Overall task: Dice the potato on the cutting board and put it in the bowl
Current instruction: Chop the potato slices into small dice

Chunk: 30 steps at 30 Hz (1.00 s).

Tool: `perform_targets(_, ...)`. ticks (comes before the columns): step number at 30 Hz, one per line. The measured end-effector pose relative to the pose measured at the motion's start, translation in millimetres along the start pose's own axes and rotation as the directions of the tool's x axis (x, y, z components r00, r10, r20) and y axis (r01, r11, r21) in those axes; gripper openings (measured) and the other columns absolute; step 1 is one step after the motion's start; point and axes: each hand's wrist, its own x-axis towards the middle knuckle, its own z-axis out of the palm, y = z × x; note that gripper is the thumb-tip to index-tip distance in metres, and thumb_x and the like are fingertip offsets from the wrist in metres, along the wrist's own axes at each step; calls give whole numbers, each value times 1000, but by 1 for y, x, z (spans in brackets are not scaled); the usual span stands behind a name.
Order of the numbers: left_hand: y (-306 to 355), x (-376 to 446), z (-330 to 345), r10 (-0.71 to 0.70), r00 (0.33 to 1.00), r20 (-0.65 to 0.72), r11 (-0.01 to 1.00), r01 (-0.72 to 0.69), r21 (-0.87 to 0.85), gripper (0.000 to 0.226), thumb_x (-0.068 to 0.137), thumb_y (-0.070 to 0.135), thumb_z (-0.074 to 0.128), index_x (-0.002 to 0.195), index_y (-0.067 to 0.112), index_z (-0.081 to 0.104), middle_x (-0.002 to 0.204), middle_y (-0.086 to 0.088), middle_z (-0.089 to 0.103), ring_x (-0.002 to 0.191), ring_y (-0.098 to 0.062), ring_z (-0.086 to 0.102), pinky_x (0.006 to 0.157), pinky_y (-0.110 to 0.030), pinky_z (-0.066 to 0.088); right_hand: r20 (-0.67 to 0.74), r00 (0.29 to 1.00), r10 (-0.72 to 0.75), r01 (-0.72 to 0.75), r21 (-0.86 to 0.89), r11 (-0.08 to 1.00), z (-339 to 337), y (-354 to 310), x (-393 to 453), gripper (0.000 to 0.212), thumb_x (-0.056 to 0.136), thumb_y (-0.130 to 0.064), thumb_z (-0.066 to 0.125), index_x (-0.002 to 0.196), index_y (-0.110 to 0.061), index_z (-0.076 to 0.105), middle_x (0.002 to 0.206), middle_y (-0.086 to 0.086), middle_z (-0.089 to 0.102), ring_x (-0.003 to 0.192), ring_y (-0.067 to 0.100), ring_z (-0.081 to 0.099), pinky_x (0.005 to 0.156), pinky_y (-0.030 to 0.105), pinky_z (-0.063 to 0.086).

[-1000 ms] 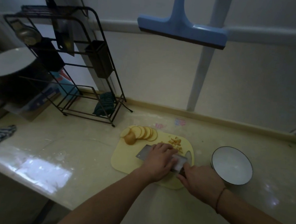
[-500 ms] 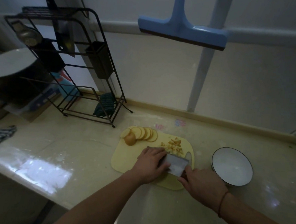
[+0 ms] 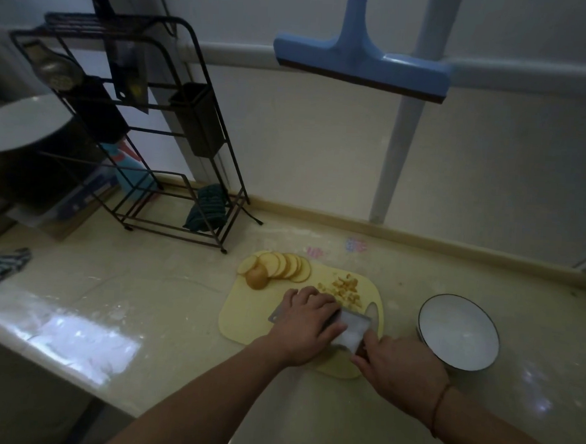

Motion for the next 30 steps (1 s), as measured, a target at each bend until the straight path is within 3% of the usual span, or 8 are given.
perform_targets(3, -11, 7, -10, -62, 998, -9, 994, 61, -87, 75, 90, 63, 11, 145, 27, 48, 152, 8, 43, 140, -20, 25, 113, -42, 12, -9, 1000, 6, -6, 1, 1000, 0, 1, -3, 53, 87, -52, 32, 77, -15, 68, 45, 4, 54, 29, 17, 45, 34, 24, 20)
perform_targets(7, -55, 32, -40, -265, 938, -226, 950, 214, -226, 51, 92, 36, 42, 134, 13, 61, 137, -8, 59, 131, -34, 44, 108, -40, 30, 3, 991, 135, -131, 238, 962, 2, 2, -20, 51, 96, -62, 18, 113, -27, 49, 91, -2, 68, 73, 17, 65, 55, 33, 36)
perform_targets(10, -83, 52, -67, -396, 889, -232, 908, 340, -246, 39, 97, 14, 54, 136, 12, 58, 139, -9, 56, 133, -30, 44, 110, -36, 30, 107, 950, 292, -301, 553, 777, -3, 2, -32, 46, 92, -65, 23, 100, -29, 51, 76, -11, 59, 66, 7, 55, 58, 22, 39)
perform_targets(12, -92, 63, -77, -331, 932, -150, 942, 318, -106, 45, 97, 21, 57, 141, 18, 52, 145, -4, 50, 138, -26, 39, 113, -38, 29, 250, 895, 369, -413, 778, 473, -6, 2, -36, 58, 85, -67, 26, 85, -16, 55, 63, -7, 50, 53, 9, 45, 51, 20, 33)
perform_targets(15, -92, 77, -72, -97, 987, 128, 956, 57, 288, 63, 93, 42, 57, 151, 28, 37, 155, 2, 39, 143, -25, 28, 116, -44, 20, 625, 731, 273, -553, 778, -298, -9, -2, -37, 57, 97, -54, 33, 92, -1, 52, 57, 5, 38, 41, 14, 28, 40, 22, 24)
perform_targets(18, -93, 85, -57, -29, 952, 305, 880, -120, 460, 75, 90, 56, 57, 154, 26, 30, 155, 1, 36, 142, -27, 27, 118, -51, 13, 704, 697, 134, -517, 624, -585, -1, -11, -37, 55, 97, -54, 36, 93, -2, 51, 57, 10, 37, 40, 15, 27, 42, 21, 27)
perform_targets(26, -104, 96, -50, 121, 944, 308, 872, -250, 421, 57, 90, 51, 60, 136, 18, 51, 134, -7, 54, 123, -28, 50, 113, -44, 22, 667, 742, 61, -578, 684, -445, 21, -43, -45, 67, 65, -70, 54, 68, -5, 63, 51, 18, 44, 36, 20, 37, 39, 23, 27)
perform_targets(30, -109, 96, -52, 133, 955, 266, 933, -211, 292, 68, 88, 49, 64, 145, 15, 45, 140, -8, 51, 127, -26, 49, 116, -41, 18, 656, 755, 19, -607, 709, -358, 22, -48, -39, 57, 100, -50, 38, 72, -6, 63, 55, 17, 47, 41, 19, 37, 42, 24, 29)
